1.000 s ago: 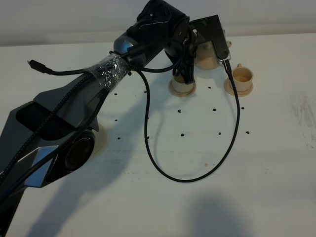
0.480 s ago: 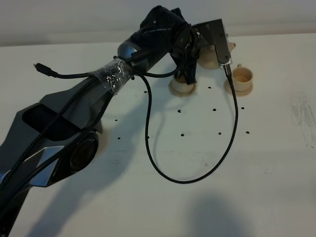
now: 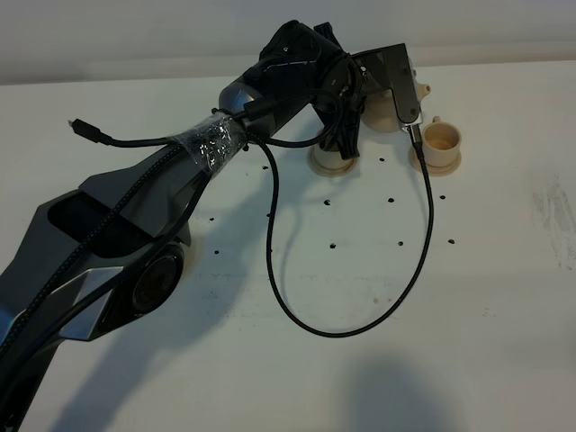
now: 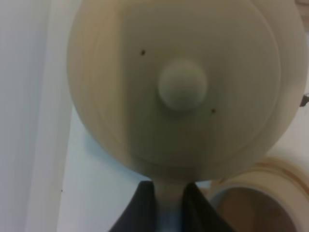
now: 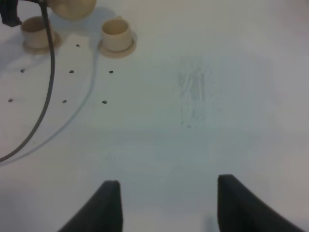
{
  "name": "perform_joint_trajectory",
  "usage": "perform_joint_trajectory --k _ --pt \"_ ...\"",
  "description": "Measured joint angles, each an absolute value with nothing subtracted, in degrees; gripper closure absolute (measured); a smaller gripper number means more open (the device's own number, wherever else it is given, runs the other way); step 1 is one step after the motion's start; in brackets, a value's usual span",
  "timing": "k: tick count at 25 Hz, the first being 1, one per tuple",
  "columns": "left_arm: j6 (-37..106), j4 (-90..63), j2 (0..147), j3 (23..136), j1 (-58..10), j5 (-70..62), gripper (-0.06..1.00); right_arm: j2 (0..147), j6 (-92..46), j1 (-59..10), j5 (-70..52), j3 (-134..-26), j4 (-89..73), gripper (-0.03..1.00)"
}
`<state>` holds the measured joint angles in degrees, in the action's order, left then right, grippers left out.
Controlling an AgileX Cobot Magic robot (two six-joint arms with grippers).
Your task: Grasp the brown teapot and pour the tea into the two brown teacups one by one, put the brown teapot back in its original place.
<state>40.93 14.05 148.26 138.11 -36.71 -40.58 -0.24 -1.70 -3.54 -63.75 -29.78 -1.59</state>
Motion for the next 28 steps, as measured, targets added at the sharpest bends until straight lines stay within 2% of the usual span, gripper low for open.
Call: perform_joint_trajectory --k 28 --pt "52.2 14.3 149.1 138.1 -36.8 -36.8 0.86 -0.2 -1.7 -3.5 -63.7 -29.8 -1.6 0.53"
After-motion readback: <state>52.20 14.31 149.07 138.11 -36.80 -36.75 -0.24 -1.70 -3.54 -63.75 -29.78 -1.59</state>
